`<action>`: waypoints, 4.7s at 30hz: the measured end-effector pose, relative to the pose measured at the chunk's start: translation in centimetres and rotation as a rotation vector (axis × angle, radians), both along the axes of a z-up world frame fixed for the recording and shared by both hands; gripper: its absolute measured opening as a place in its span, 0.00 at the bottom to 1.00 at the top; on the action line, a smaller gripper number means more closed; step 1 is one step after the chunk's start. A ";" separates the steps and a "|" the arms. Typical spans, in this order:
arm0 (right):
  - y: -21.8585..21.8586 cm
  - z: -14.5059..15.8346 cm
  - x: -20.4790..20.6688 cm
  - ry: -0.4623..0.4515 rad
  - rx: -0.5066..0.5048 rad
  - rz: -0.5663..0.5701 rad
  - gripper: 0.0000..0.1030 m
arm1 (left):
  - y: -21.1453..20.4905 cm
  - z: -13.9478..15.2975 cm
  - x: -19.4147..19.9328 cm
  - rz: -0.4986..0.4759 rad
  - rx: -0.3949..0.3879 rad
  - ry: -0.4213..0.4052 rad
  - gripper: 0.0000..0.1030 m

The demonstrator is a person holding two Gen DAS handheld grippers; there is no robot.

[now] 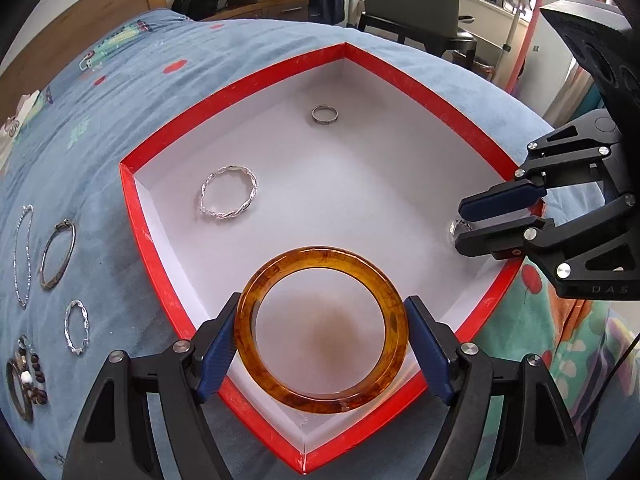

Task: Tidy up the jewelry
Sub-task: 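Carry the amber bangle in the left gripper and the ring in the right gripper over the box, then open the left gripper releasing the bangle while the right gripper drops the ring into the box, then move both tools back over the remaining jewelry on the bed, then grasp the silver watch with the left gripper while the right gripper grasps the beaded bracelet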

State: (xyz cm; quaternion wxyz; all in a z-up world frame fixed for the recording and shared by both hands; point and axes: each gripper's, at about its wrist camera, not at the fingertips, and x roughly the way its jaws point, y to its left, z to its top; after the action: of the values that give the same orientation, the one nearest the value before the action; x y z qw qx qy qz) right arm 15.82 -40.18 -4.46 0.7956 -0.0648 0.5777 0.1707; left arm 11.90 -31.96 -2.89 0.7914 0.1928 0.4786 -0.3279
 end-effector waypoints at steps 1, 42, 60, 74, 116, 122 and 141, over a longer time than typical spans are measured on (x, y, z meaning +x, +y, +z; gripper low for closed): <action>0.0 0.1 0.0 0.000 0.003 -0.004 0.19 | 0.0 0.1 0.0 0.001 -0.001 0.000 0.75; 6.9 15.9 -12.0 -0.342 0.152 -0.227 0.41 | 28.2 13.3 -13.6 0.583 -0.167 -0.309 0.94; 14.4 15.1 -9.3 -0.372 0.190 -0.225 0.48 | 38.5 9.7 -14.8 0.850 -0.150 -0.298 0.94; 18.5 9.3 -2.9 -0.289 0.240 -0.145 0.50 | 36.8 6.2 -10.4 0.867 -0.176 -0.213 0.94; 26.0 0.4 9.5 -0.171 0.344 -0.023 0.50 | 33.2 -2.2 -0.6 0.820 -0.138 -0.080 0.53; 29.5 -1.2 11.1 -0.144 0.361 0.027 0.56 | 35.1 -2.3 -0.9 0.842 -0.159 -0.094 0.24; 33.4 -2.9 12.9 -0.138 0.230 0.034 0.09 | 36.7 -1.9 -1.8 0.854 -0.216 -0.085 0.22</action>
State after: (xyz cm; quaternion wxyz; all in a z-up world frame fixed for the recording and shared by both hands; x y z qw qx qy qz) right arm 28.71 -6.78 -7.37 0.8325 0.0055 0.4970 0.2446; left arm 10.09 4.77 -4.82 0.8904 -0.0927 0.4455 -0.0114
